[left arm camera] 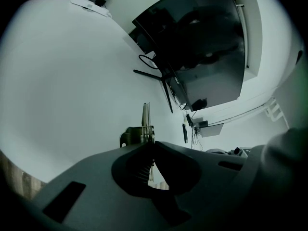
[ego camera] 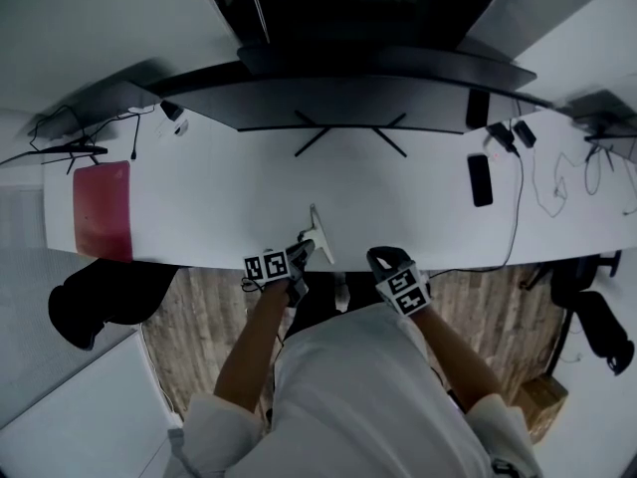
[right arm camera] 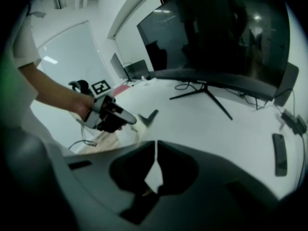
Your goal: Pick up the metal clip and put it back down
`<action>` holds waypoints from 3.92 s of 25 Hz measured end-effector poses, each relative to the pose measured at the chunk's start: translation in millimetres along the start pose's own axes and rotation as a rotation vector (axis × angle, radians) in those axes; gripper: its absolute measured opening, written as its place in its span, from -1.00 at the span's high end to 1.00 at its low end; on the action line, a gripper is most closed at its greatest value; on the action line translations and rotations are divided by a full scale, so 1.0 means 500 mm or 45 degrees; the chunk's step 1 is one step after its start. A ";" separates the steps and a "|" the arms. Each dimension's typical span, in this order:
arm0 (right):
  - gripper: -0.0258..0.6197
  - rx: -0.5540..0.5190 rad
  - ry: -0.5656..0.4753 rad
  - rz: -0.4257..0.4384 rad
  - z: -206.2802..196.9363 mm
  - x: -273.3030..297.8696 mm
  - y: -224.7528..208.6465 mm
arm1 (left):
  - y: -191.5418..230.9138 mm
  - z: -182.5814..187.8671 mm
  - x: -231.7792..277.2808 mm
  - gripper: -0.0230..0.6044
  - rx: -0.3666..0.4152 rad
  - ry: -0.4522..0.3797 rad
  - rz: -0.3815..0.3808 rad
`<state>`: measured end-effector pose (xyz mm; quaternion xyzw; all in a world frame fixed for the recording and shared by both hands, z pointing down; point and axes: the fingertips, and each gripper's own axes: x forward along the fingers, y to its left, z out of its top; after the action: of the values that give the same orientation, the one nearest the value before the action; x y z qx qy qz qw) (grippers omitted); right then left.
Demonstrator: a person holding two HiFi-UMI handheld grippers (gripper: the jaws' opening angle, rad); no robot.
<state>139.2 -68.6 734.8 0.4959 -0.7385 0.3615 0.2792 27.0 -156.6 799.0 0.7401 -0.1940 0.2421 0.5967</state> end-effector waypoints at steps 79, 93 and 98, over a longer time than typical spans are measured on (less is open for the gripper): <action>0.81 0.002 -0.162 -0.073 -0.014 -0.092 -0.146 | -0.183 0.048 -0.003 0.47 0.542 -0.140 0.267; 0.81 0.021 -0.278 -0.149 0.009 -0.144 -0.100 | -0.160 0.018 -0.099 0.82 0.666 -0.293 0.230; 0.81 0.036 -0.304 -0.242 0.002 -0.165 -0.074 | -0.158 0.011 -0.154 0.82 0.701 -0.340 0.202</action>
<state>202.9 -34.7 680.4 0.6069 -0.7110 0.2825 0.2153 11.3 -145.2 690.3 0.8815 -0.2551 0.2320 0.3226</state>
